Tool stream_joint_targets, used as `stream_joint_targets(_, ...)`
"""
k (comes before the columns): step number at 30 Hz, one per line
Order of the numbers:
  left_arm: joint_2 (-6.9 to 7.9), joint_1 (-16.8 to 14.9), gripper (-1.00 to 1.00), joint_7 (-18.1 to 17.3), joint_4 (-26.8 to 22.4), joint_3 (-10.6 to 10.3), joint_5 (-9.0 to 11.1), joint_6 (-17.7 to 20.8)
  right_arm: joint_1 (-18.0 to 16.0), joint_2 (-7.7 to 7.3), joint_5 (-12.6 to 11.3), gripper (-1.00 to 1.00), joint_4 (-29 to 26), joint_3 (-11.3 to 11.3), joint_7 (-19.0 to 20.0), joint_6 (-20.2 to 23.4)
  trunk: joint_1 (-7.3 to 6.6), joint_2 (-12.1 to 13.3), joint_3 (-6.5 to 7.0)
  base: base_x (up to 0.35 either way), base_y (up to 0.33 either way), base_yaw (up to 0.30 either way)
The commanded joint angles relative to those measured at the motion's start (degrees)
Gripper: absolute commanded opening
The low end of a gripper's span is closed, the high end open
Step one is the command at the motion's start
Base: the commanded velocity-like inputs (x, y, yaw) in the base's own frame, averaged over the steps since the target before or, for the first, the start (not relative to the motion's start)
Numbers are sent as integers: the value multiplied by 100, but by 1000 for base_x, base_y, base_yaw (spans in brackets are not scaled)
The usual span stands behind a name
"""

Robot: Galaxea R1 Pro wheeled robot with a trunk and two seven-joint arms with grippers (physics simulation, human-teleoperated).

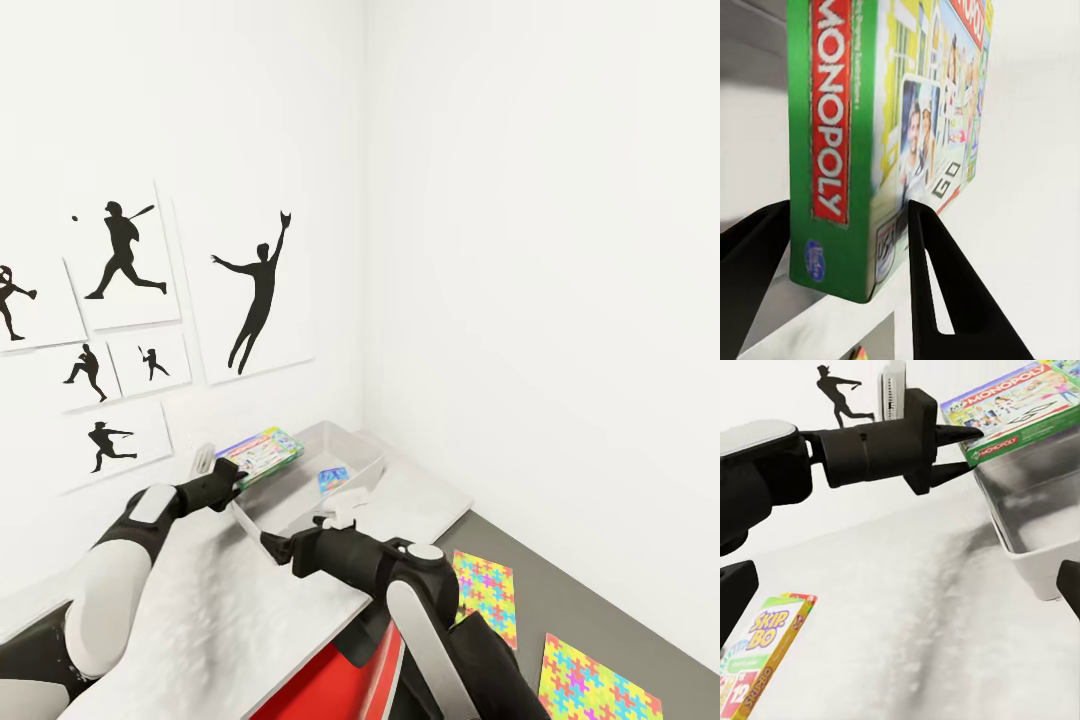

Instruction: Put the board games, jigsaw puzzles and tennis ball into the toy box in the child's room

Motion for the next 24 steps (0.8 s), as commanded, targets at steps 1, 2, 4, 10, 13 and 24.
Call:
stream_joint_targets(1,-17,-6,-100,-16,7,48,-16,3,-62,2,8,100,-6,-5,23,71,2,-8,-7,0,0,0)
stream_joint_targets(2,-27,-6,-100,-15,9,48,-16,-21,-113,2,2,100,-6,-6,23,100,2,-8,-7,0,0,0)
stream_joint_targets(4,-91,-6,-100,-12,20,48,-16,-164,-376,2,-34,100,-8,-13,23,266,2,-8,-7,0,0,0)
stream_joint_targets(10,-152,-6,-100,-10,27,43,-16,-333,-823,2,-82,100,-17,-313,16,835,2,-8,-7,0,0,0)
stream_joint_targets(13,-158,-6,-100,-11,27,40,-16,-343,-865,2,-84,100,-18,-472,15,947,2,-8,-7,0,0,0)
stream_joint_targets(24,-170,-6,-100,-12,28,32,-30,-358,-1640,2,-90,100,5,-1728,10,1543,2,-8,-7,0,0,0)
